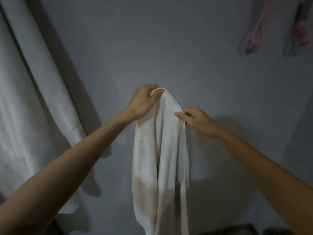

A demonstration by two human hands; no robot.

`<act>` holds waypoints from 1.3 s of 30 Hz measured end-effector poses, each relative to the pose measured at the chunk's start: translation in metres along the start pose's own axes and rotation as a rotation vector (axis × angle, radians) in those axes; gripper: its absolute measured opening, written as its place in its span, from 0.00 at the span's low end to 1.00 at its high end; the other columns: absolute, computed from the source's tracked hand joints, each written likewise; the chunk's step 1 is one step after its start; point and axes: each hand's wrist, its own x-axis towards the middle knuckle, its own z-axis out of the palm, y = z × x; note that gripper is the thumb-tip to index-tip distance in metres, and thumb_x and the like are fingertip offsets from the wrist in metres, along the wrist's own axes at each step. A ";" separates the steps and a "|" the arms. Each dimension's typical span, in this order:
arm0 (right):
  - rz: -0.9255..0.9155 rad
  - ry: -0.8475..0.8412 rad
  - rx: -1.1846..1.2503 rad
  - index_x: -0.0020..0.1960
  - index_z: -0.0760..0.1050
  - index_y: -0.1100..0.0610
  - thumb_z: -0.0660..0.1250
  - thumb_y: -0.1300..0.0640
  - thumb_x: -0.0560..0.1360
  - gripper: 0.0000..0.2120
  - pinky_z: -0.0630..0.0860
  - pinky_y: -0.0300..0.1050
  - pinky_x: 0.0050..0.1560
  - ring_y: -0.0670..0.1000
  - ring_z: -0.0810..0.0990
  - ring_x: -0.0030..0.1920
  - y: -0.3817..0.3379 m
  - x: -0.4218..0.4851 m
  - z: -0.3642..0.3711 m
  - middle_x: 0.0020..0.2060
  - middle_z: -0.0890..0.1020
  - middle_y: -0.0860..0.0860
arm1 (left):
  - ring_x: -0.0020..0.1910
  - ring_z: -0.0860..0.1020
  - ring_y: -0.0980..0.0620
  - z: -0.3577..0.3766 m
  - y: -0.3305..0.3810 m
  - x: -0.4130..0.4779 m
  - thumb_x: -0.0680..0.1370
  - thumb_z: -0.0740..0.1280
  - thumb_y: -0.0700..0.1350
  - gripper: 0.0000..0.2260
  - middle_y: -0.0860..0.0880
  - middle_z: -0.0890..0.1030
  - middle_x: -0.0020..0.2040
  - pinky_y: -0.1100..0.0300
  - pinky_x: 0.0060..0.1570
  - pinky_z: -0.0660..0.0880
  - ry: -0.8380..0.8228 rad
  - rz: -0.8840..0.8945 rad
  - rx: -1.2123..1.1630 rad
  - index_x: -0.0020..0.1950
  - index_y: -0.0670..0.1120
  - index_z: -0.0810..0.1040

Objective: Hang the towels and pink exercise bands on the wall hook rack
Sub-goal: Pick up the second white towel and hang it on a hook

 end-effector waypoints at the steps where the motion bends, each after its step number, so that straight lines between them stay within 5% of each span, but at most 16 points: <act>1: -0.035 -0.003 0.012 0.34 0.68 0.58 0.61 0.49 0.78 0.18 0.62 0.42 0.34 0.44 0.65 0.31 -0.007 0.005 -0.006 0.29 0.66 0.48 | 0.46 0.75 0.55 -0.009 0.004 0.004 0.79 0.62 0.45 0.09 0.51 0.79 0.45 0.66 0.43 0.65 -0.005 -0.012 0.012 0.49 0.45 0.80; 5: -0.123 0.077 0.119 0.38 0.68 0.64 0.57 0.50 0.80 0.19 0.62 0.43 0.36 0.46 0.66 0.35 -0.047 0.037 -0.029 0.34 0.67 0.51 | 0.35 0.73 0.58 -0.056 0.023 0.024 0.79 0.61 0.49 0.10 0.54 0.76 0.37 0.67 0.35 0.68 -0.038 -0.070 0.065 0.45 0.48 0.79; 9: -0.224 0.236 0.205 0.33 0.61 0.52 0.58 0.55 0.80 0.17 0.58 0.35 0.28 0.40 0.60 0.26 -0.102 0.076 -0.047 0.29 0.62 0.46 | 0.32 0.73 0.59 -0.109 0.041 0.047 0.78 0.62 0.53 0.13 0.52 0.77 0.38 0.72 0.27 0.69 -0.072 -0.142 0.149 0.45 0.47 0.81; 14: -0.333 0.304 0.286 0.34 0.62 0.52 0.60 0.52 0.79 0.17 0.58 0.37 0.28 0.41 0.60 0.26 -0.161 0.115 -0.062 0.28 0.62 0.45 | 0.29 0.75 0.66 -0.170 0.070 0.061 0.76 0.66 0.56 0.12 0.57 0.78 0.34 0.76 0.28 0.69 0.060 -0.083 0.164 0.40 0.50 0.81; 20: -0.481 0.391 0.259 0.36 0.68 0.56 0.59 0.51 0.79 0.15 0.61 0.33 0.29 0.40 0.65 0.28 -0.235 0.150 -0.077 0.29 0.67 0.45 | 0.39 0.79 0.58 -0.236 0.097 0.076 0.78 0.63 0.54 0.11 0.53 0.81 0.40 0.63 0.41 0.77 0.189 -0.025 0.178 0.48 0.50 0.82; 24: -0.536 0.440 0.190 0.45 0.73 0.60 0.58 0.50 0.79 0.14 0.65 0.32 0.34 0.44 0.70 0.37 -0.278 0.173 -0.088 0.37 0.75 0.50 | 0.41 0.78 0.56 -0.272 0.112 0.092 0.79 0.61 0.54 0.13 0.51 0.79 0.42 0.64 0.39 0.74 0.244 -0.006 0.150 0.53 0.47 0.79; 30: -0.564 0.562 0.112 0.41 0.69 0.52 0.58 0.47 0.79 0.12 0.67 0.44 0.40 0.45 0.70 0.36 -0.332 0.223 -0.094 0.33 0.71 0.43 | 0.39 0.76 0.55 -0.319 0.108 0.129 0.79 0.61 0.53 0.13 0.50 0.78 0.42 0.63 0.41 0.74 0.399 0.074 0.157 0.53 0.44 0.78; 35: -0.620 0.642 0.103 0.41 0.69 0.53 0.58 0.49 0.79 0.11 0.65 0.39 0.34 0.43 0.69 0.34 -0.365 0.262 -0.091 0.32 0.71 0.44 | 0.44 0.78 0.52 -0.356 0.093 0.161 0.79 0.61 0.54 0.10 0.52 0.78 0.42 0.57 0.47 0.75 0.459 0.123 0.197 0.49 0.50 0.77; 39: -0.643 0.719 0.097 0.40 0.71 0.53 0.60 0.49 0.78 0.11 0.65 0.39 0.34 0.43 0.69 0.34 -0.378 0.294 -0.090 0.31 0.71 0.44 | 0.40 0.75 0.57 -0.377 0.079 0.189 0.79 0.60 0.53 0.10 0.54 0.76 0.40 0.64 0.38 0.70 0.501 0.195 0.260 0.49 0.49 0.78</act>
